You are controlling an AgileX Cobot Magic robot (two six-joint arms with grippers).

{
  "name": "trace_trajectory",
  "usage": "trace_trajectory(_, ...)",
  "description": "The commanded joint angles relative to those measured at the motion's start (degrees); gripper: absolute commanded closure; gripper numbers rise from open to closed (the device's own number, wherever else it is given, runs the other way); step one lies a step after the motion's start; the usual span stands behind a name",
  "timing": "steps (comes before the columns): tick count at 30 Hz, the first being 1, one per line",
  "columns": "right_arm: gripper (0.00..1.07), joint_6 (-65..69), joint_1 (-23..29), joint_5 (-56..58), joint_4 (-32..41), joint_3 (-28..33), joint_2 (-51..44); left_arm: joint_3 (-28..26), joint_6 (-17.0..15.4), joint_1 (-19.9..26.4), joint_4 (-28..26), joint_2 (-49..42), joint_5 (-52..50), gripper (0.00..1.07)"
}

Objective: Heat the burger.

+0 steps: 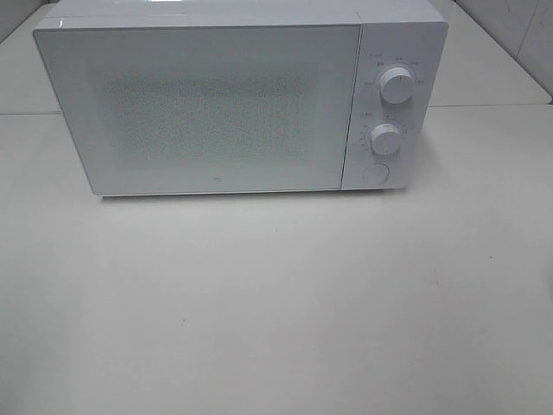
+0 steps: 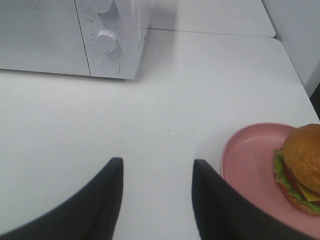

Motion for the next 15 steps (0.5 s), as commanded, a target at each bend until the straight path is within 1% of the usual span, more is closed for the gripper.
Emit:
trace_trajectory(1,0.61,0.4,-0.3,-0.5,-0.2,-0.1,-1.4,0.1,-0.5,0.0,-0.2,-2.1,-0.9,0.06)
trace_trajectory(2,0.61,0.4,-0.3,-0.5,-0.2,-0.1,-1.4,0.1,-0.5,0.0,-0.2,-4.4,-0.9,0.06)
trace_trajectory(4,0.61,0.4,-0.3,-0.5,-0.2,-0.1,-1.4,0.1,-0.5,0.0,-0.1,-5.6,-0.9,0.06)
trace_trajectory(6,0.61,0.4,-0.3,-0.5,-0.2,-0.1,-1.4,0.1,-0.5,0.0,-0.1,-9.1,-0.9,0.06)
trace_trajectory(15,0.61,0.4,-0.3,-0.5,-0.2,-0.1,-1.4,0.2,-0.4,0.0,-0.1,-10.4,-0.9,0.06)
